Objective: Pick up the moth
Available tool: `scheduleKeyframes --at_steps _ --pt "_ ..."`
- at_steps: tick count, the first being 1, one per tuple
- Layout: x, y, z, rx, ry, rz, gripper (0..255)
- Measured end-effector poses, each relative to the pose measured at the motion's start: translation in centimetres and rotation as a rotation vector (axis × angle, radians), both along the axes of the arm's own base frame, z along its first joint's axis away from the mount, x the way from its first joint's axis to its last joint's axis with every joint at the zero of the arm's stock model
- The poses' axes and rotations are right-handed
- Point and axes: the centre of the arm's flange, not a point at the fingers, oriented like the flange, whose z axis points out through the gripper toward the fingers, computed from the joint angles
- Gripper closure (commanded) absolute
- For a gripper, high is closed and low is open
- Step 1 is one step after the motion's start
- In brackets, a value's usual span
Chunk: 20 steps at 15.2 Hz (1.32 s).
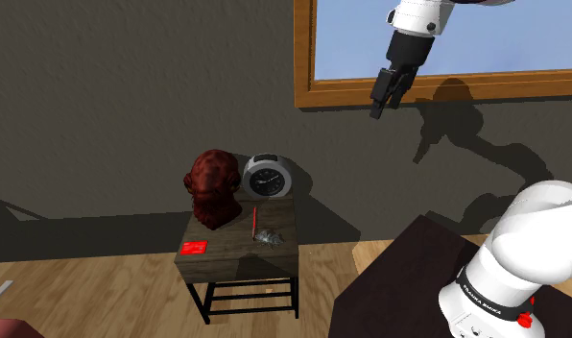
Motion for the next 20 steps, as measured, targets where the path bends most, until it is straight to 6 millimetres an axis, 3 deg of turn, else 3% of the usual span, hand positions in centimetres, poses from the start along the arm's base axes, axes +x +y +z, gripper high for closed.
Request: scheduleKeyframes --at_steps 4,20 --pt "1.7 0.9 -1.9 0.005 0.011 -0.004 0" --pt "12.4 8.8 -18.6 0.039 0.088 -0.036 0"
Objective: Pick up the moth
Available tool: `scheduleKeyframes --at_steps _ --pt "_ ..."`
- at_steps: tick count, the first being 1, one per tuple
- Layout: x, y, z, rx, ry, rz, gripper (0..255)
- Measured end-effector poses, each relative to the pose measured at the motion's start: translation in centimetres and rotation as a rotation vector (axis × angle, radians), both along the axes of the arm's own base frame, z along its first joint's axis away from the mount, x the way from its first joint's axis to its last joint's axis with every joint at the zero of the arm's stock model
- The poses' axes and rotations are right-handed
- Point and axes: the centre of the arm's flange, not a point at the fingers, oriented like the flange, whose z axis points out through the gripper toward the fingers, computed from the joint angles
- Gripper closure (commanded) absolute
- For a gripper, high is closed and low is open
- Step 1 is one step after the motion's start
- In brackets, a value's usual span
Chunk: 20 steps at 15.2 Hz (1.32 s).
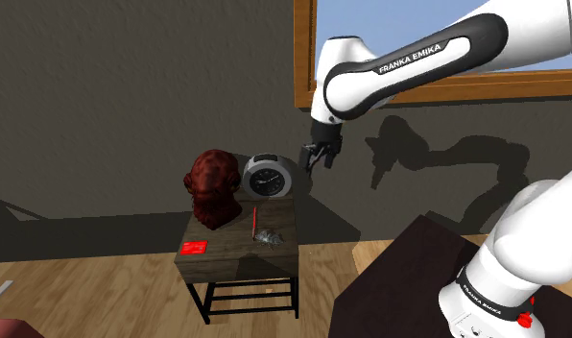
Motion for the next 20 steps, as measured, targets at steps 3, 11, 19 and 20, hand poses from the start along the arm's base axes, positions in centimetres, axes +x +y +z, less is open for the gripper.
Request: scheduleKeyframes --at_steps 3,11,19,20 --pt "1.8 1.4 -3.2 0.006 0.014 -0.006 0" --pt "7.0 5.2 -12.0 0.025 0.052 -0.022 0" --pt "11.5 9.2 -20.5 0.043 0.091 -0.039 0" --pt "12.2 9.8 -21.5 0.045 0.095 -0.041 0"
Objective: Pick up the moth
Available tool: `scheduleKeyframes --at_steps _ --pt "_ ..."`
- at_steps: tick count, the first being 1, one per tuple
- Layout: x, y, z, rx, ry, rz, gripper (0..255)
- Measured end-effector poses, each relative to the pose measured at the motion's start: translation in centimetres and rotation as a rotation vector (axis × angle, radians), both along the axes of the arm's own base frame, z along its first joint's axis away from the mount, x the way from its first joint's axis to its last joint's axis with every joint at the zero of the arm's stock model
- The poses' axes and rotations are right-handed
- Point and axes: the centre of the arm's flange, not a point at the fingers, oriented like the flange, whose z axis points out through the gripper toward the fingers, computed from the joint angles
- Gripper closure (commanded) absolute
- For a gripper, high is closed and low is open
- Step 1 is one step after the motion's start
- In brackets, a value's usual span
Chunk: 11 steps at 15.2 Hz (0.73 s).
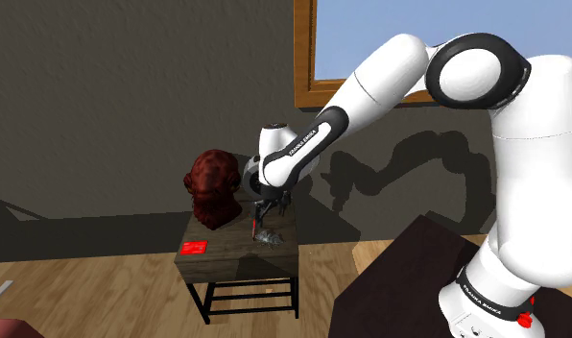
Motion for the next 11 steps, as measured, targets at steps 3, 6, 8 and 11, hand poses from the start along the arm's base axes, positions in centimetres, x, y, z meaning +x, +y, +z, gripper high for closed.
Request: scheduleKeyframes --at_steps 3,6,8,11 --pt "1.4 1.4 -3.0 0.006 0.014 -0.005 0" --pt "1.9 1.7 -5.2 0.007 0.017 -0.007 0" --pt "2.1 1.8 -6.2 0.008 0.017 -0.007 0" --pt "1.9 1.8 -7.5 0.007 0.017 -0.007 0"
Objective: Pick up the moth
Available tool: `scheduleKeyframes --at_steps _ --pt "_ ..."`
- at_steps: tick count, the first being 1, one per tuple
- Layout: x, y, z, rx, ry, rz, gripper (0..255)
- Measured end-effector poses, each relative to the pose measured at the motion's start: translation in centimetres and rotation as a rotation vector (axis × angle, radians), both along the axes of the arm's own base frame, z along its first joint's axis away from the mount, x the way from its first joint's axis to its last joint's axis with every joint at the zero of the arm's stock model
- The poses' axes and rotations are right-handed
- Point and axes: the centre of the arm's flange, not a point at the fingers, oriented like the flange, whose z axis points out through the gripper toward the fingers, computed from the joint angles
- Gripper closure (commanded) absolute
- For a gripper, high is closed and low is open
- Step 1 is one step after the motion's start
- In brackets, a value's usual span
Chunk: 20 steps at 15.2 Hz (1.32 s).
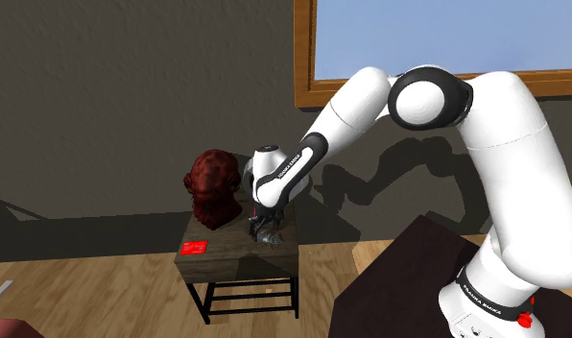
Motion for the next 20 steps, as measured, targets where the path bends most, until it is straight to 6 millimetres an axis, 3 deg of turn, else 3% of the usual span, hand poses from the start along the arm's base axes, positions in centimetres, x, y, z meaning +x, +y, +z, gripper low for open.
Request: scheduleKeyframes --at_steps 1,12,20 --pt "0.1 0.0 -0.3 0.0 0.0 0.0 255" --pt "0.2 0.0 -0.1 0.001 -0.003 0.0 255" --pt "0.1 0.0 3.8 0.0 -0.001 0.0 255"
